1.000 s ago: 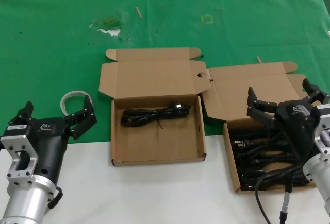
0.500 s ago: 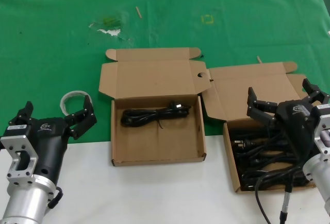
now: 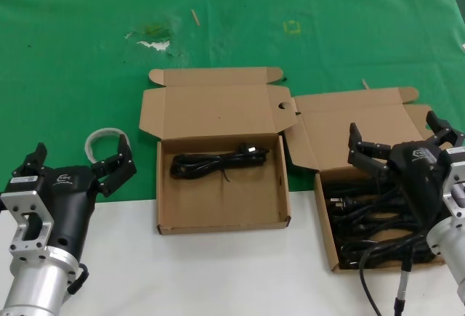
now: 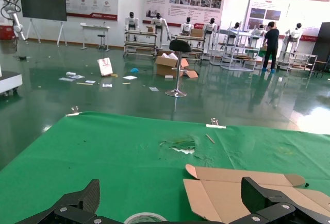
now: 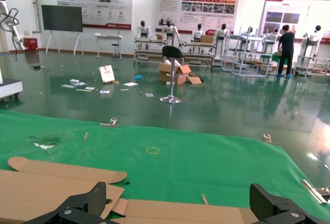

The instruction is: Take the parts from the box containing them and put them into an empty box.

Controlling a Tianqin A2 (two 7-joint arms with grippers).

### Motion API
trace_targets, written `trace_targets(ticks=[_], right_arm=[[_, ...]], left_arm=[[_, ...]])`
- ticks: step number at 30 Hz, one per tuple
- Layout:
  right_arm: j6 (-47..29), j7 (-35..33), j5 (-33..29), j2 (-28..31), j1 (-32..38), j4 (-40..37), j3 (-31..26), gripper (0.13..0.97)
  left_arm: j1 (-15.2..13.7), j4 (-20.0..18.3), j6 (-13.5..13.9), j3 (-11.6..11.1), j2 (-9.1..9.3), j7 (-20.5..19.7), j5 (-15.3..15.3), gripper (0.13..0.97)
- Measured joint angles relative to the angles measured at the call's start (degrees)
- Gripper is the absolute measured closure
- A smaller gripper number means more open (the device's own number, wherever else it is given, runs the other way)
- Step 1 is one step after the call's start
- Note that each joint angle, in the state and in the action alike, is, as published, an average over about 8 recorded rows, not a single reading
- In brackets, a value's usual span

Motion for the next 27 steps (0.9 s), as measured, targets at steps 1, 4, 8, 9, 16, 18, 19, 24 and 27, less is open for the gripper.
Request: trace_targets(ticks=[1, 4, 8, 9, 16, 18, 19, 24, 27], right_arm=[[0.0, 0.0, 0.0, 0.0, 0.0, 0.0, 0.0, 0.129], [0.0, 0.0, 0.0, 0.0, 0.0, 0.0, 0.0, 0.129], [0.0, 0.0, 0.0, 0.0, 0.0, 0.0, 0.0, 0.129], [0.0, 0.0, 0.0, 0.0, 0.0, 0.0, 0.0, 0.129], [0.0, 0.0, 0.0, 0.0, 0.0, 0.0, 0.0, 0.129], [0.0, 0.0, 0.0, 0.0, 0.0, 0.0, 0.0, 0.129], [0.0, 0.0, 0.0, 0.0, 0.0, 0.0, 0.0, 0.129], [0.0, 0.0, 0.0, 0.0, 0.0, 0.0, 0.0, 0.129], [0.0, 0.0, 0.0, 0.0, 0.0, 0.0, 0.0, 0.129]], left_arm=[[0.0, 0.0, 0.0, 0.0, 0.00, 0.0, 0.0, 0.132], [0.0, 0.0, 0.0, 0.0, 0.00, 0.0, 0.0, 0.132], [0.0, 0.0, 0.0, 0.0, 0.00, 0.0, 0.0, 0.132], [0.0, 0.0, 0.0, 0.0, 0.00, 0.0, 0.0, 0.132], [0.0, 0.0, 0.0, 0.0, 0.00, 0.0, 0.0, 0.132], [0.0, 0.0, 0.0, 0.0, 0.00, 0.0, 0.0, 0.132], [0.0, 0.0, 0.0, 0.0, 0.00, 0.0, 0.0, 0.132], [0.0, 0.0, 0.0, 0.0, 0.00, 0.0, 0.0, 0.132], [0.0, 0.0, 0.0, 0.0, 0.00, 0.0, 0.0, 0.132]])
